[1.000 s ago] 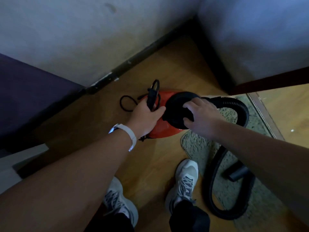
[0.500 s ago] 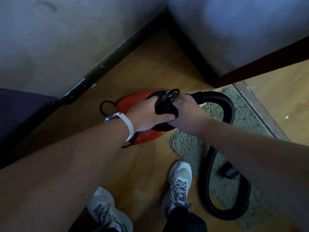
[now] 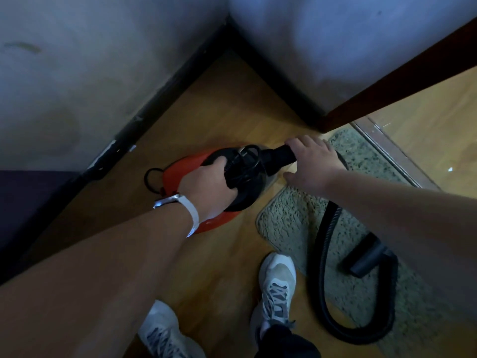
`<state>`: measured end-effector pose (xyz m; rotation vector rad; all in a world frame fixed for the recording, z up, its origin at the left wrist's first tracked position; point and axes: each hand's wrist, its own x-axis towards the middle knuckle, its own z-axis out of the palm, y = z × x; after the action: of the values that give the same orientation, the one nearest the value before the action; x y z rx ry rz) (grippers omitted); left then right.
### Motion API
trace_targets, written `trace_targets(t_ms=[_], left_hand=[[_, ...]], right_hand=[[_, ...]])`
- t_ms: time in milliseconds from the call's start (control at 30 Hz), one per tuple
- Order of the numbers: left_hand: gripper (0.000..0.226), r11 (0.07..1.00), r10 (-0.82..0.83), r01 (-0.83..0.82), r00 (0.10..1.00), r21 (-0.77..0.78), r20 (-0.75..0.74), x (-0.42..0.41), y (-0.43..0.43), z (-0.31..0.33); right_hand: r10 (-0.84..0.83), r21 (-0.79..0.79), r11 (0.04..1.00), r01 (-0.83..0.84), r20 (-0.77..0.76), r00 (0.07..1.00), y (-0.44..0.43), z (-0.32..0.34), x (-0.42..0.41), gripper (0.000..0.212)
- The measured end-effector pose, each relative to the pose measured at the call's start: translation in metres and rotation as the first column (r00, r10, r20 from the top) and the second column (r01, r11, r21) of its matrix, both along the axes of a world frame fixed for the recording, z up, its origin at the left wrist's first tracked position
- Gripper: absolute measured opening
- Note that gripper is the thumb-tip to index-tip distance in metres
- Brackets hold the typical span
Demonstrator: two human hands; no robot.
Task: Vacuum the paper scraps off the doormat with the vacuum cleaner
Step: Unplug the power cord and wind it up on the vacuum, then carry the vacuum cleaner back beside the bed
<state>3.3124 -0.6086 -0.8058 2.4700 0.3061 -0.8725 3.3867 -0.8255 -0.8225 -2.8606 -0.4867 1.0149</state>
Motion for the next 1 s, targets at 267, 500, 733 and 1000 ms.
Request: trace_targets(t_ms=[267, 500, 733, 1000], left_hand=[[0.024, 0.991, 0.13, -0.128, 0.99, -0.034, 0.056, -0.004, -0.007, -0.005], [0.022, 0.987, 0.16, -0.159, 0.983, -0.013, 0.092, -0.006, -0.014, -0.004], [0.022, 0.986, 0.164, -0.169, 0.968, 0.007, 0.19, -0.012, -0.016, -0.009], [0.021, 0.989, 0.136, -0.145, 0.948, 0.012, 0.286, -0.017, -0.012, -0.018]], right_hand=[[-0.116, 0.086, 0.991, 0.105, 0.137, 0.984, -0.025, -0.028, -0.002, 0.048], [-0.649, 0.252, 0.709, 0.659, -0.132, 0.749, -0.059, -0.038, -0.02, 0.019], [-0.867, 0.238, 0.186, 0.953, -0.416, 0.273, -0.071, -0.089, -0.113, 0.026], [-0.88, 0.057, 0.082, 0.995, -0.464, 0.099, -0.049, -0.143, -0.203, 0.042]])
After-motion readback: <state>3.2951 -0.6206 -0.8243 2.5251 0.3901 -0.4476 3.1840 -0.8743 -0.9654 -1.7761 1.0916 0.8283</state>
